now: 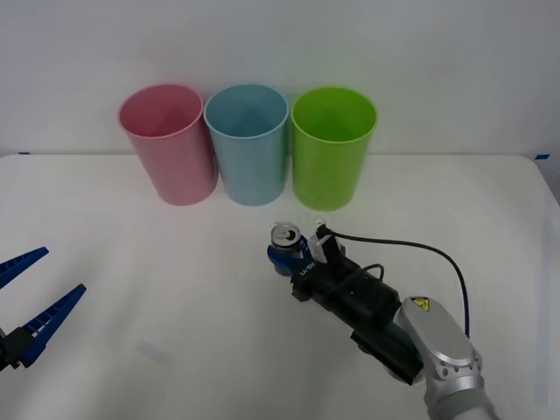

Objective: Grasp the object on the table and drop it into the matching bin: aluminum can to the light blue bin, PET bottle to the pink bin.

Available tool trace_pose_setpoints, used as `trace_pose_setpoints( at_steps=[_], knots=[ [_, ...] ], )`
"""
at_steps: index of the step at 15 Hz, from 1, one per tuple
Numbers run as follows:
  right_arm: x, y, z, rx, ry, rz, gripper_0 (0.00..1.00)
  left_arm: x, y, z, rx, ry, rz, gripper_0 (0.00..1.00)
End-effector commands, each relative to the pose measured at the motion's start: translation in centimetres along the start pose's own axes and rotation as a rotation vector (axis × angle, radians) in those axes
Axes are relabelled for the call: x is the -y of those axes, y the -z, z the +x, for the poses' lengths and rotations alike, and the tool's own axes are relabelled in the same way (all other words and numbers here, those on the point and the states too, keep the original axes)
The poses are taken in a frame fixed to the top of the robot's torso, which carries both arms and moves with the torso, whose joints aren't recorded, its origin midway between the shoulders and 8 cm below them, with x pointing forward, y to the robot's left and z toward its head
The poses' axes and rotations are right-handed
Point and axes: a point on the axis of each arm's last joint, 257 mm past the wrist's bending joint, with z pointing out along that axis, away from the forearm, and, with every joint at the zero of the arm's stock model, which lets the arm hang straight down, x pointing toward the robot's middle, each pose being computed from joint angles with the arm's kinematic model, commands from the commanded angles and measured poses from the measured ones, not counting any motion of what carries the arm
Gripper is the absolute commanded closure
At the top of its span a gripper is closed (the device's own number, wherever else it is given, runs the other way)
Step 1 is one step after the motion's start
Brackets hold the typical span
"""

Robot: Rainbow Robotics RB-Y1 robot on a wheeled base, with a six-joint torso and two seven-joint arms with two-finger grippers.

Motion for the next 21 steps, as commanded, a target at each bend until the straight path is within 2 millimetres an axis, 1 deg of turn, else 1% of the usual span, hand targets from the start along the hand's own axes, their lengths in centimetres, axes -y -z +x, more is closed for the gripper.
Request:
trace_pose_setpoints(
  at_steps=[1, 2, 6, 8, 9, 10, 14, 17, 18, 21],
  knots=[
    [-0.2, 2.1, -1.7, 0.034, 0.001, -0.005, 1.0, 0.0, 0.0, 0.0, 0.0, 0.0, 0.0, 0.0],
    [-0.3, 2.8, -2.4, 0.045, -0.024, -0.006, 1.0, 0.0, 0.0, 0.0, 0.0, 0.0, 0.0, 0.0],
    [-0.4, 4.7, -6.1, 0.106, -0.061, -0.009, 1.0, 0.0, 0.0, 0.0, 0.0, 0.0, 0.0, 0.0],
    [-0.1, 5.6, -8.7, 0.144, -0.086, -0.01, 1.0, 0.0, 0.0, 0.0, 0.0, 0.0, 0.0, 0.0],
    [0.0, 5.8, -9.6, 0.159, -0.097, -0.011, 1.0, 0.0, 0.0, 0.0, 0.0, 0.0, 0.0, 0.0],
    [0.0, 6.2, -11.1, 0.182, -0.113, -0.015, 1.0, 0.0, 0.0, 0.0, 0.0, 0.0, 0.0, 0.0],
    [0.6, 7.0, -15.7, 0.255, -0.16, -0.022, 1.0, 0.0, 0.0, 0.0, 0.0, 0.0, 0.0, 0.0],
    [1.3, 6.4, -18.5, 0.291, -0.148, -0.025, 1.0, 0.0, 0.0, 0.0, 0.0, 0.0, 0.0, 0.0],
    [1.7, 5.9, -19.5, 0.303, -0.153, -0.021, 1.0, 0.0, 0.0, 0.0, 0.0, 0.0, 0.0, 0.0],
    [2.5, 4.5, -21.7, 0.325, -0.169, -0.016, 1.0, 0.0, 0.0, 0.0, 0.0, 0.0, 0.0, 0.0]
  ],
)
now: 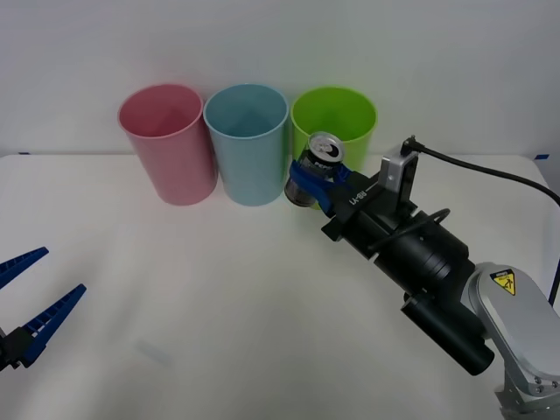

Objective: Grasp the object on the table and drop it into the matching bin: aluminum can to the light blue bin, PET bottle to the pink bin.

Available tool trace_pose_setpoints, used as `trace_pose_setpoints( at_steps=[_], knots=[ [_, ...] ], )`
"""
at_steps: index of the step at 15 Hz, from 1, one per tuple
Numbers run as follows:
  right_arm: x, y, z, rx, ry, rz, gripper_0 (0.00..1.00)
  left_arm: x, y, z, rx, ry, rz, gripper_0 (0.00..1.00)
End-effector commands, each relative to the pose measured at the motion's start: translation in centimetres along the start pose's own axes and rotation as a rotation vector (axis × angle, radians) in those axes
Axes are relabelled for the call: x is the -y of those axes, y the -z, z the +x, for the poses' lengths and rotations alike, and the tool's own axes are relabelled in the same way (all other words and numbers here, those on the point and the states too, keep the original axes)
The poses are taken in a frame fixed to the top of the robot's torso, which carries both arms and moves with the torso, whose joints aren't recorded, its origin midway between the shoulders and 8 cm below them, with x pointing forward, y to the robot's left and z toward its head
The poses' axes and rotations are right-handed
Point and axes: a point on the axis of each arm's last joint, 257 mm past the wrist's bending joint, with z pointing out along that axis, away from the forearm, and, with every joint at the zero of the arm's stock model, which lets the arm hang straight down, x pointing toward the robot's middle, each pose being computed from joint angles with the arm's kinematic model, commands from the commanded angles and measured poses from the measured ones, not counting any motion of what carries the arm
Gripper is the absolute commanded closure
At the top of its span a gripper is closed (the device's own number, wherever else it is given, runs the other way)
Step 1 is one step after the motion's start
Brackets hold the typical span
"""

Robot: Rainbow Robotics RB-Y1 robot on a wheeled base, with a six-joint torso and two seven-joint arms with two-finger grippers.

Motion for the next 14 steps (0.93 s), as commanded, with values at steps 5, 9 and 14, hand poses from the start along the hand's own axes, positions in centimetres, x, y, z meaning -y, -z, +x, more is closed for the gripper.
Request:
trace_pose_setpoints(
  at_steps=[5, 9, 14],
  knots=[
    [2.1, -6.8, -2.5, 0.03, 0.012, 0.004, 1.0, 0.0, 0.0, 0.0, 0.0, 0.0, 0.0, 0.0],
    [4.0, -11.7, -2.9, 0.032, 0.019, 0.038, 1.0, 0.0, 0.0, 0.0, 0.0, 0.0, 0.0, 0.0],
    [5.8, -18.0, -2.3, 0.027, -0.015, 0.15, 1.0, 0.0, 0.0, 0.0, 0.0, 0.0, 0.0, 0.0]
  ],
)
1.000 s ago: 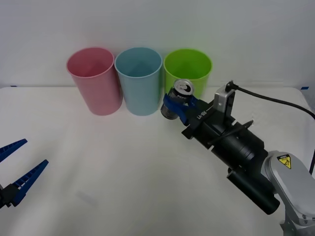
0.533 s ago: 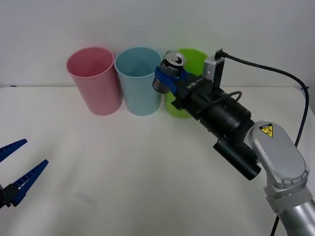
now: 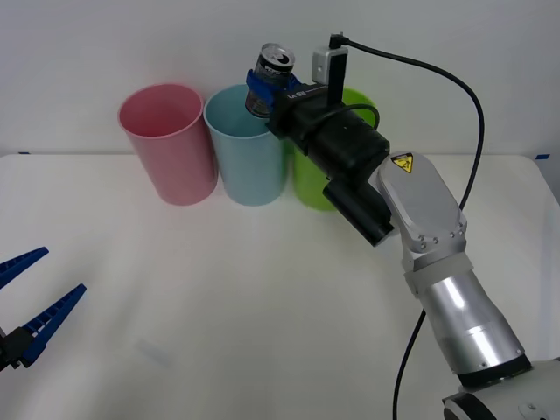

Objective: Grasp the object on the table and drop it into the matching bin: aluminum can to the light blue bin, PET bottle to the pink bin.

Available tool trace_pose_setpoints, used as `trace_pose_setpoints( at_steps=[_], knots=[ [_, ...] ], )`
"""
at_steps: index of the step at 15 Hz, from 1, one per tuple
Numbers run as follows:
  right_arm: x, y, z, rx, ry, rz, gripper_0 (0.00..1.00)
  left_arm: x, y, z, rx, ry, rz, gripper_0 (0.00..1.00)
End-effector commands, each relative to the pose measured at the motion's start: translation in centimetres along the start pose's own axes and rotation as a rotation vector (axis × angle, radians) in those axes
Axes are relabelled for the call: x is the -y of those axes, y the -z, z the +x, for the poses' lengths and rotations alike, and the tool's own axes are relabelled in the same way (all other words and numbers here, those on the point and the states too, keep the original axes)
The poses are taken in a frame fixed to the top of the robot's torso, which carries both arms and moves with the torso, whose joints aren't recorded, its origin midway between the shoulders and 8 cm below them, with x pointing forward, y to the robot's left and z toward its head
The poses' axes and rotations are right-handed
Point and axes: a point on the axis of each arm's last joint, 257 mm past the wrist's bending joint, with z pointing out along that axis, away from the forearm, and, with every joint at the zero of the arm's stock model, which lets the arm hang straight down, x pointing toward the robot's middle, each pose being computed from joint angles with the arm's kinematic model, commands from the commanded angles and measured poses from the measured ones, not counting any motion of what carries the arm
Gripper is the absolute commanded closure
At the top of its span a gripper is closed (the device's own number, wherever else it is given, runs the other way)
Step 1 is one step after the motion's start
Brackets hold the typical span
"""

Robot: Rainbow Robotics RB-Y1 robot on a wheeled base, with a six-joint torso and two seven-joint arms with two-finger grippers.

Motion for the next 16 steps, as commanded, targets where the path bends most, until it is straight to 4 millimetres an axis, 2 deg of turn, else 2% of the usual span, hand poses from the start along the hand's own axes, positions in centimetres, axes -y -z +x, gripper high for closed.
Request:
trace_pose_setpoints(
  at_steps=[1, 3, 7, 12, 13, 14, 15, 16],
  knots=[
    [0.4, -2.9, 0.8, -0.011, -0.018, 0.066, 1.0, 0.0, 0.0, 0.0, 0.0, 0.0, 0.0, 0.0],
    [1.2, -4.4, 1.6, -0.033, -0.013, 0.114, 1.0, 0.0, 0.0, 0.0, 0.0, 0.0, 0.0, 0.0],
    [3.2, -5.7, 2.1, -0.065, 0.015, 0.174, 1.0, 0.0, 0.0, 0.0, 0.0, 0.0, 0.0, 0.0],
    [3.1, -5.8, 2.1, -0.066, 0.027, 0.171, 1.0, 0.0, 0.0, 0.0, 0.0, 0.0, 0.0, 0.0],
    [3.1, -5.8, 2.0, -0.064, 0.03, 0.172, 0.97, 0.0, 0.0, 0.0, 0.0, 0.0, 0.0, 0.0],
    [3.1, -5.8, 2.1, -0.066, 0.03, 0.172, 0.67, 0.0, 0.0, 0.0, 0.0, 0.0, 0.0, 0.0],
    [3.1, -5.8, 2.1, -0.066, 0.032, 0.172, 0.04, 0.0, 0.0, 0.0, 0.0, 0.0, 0.0, 0.0],
    [3.1, -5.8, 2.2, -0.067, 0.029, 0.173, 0.0, 0.0, 0.0, 0.0, 0.0, 0.0, 0.0, 0.0]
  ],
)
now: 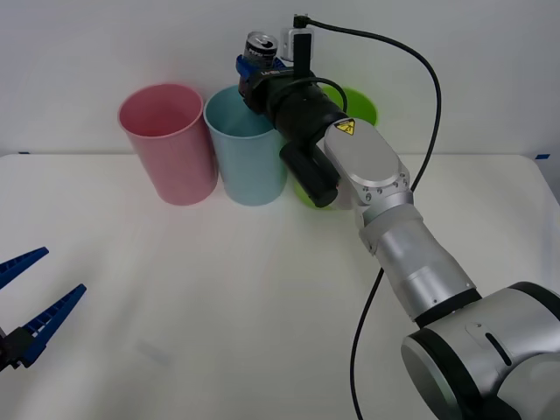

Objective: Grasp the object on the table and drop it into the matching bin: aluminum can to the light blue bin, PET bottle to the pink bin.

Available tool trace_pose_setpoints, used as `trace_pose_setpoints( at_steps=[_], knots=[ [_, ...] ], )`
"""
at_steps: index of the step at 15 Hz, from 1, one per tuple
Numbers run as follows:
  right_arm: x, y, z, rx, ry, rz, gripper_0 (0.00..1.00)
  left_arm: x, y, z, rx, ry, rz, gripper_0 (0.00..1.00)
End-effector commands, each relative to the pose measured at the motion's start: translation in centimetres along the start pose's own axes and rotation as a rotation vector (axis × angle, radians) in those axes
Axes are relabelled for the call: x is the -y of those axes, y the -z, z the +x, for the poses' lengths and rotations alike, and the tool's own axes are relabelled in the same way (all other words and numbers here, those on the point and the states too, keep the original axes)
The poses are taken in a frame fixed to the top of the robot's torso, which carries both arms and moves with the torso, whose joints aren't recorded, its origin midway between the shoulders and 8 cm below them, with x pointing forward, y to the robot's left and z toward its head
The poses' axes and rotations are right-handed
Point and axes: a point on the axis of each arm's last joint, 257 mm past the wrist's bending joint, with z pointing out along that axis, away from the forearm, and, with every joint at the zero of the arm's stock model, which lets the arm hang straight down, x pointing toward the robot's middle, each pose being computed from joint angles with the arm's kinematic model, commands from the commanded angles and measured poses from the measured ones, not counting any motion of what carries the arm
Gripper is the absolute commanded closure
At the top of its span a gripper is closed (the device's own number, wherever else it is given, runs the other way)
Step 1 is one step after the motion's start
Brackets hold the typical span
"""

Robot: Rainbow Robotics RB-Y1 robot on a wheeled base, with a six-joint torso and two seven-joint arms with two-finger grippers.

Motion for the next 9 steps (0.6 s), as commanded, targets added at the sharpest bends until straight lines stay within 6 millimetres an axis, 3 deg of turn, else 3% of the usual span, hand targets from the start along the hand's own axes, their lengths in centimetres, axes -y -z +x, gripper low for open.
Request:
trace_pose_setpoints(
  at_steps=[1, 7, 9],
  knots=[
    [0.0, 0.0, 0.0, 0.0, 0.0, 0.0, 0.0, 0.0, 0.0, 0.0, 0.0, 0.0, 0.0, 0.0],
    [0.0, 0.2, 0.1, 0.001, 0.008, -0.002, 0.0, 0.0, 0.0, 0.0, 0.0, 0.0, 0.0, 0.0],
    [-0.1, 1.1, -0.3, 0.025, 0.008, -0.007, 0.0, 0.0, 0.0, 0.0, 0.0, 0.0, 0.0, 0.0]
  ],
)
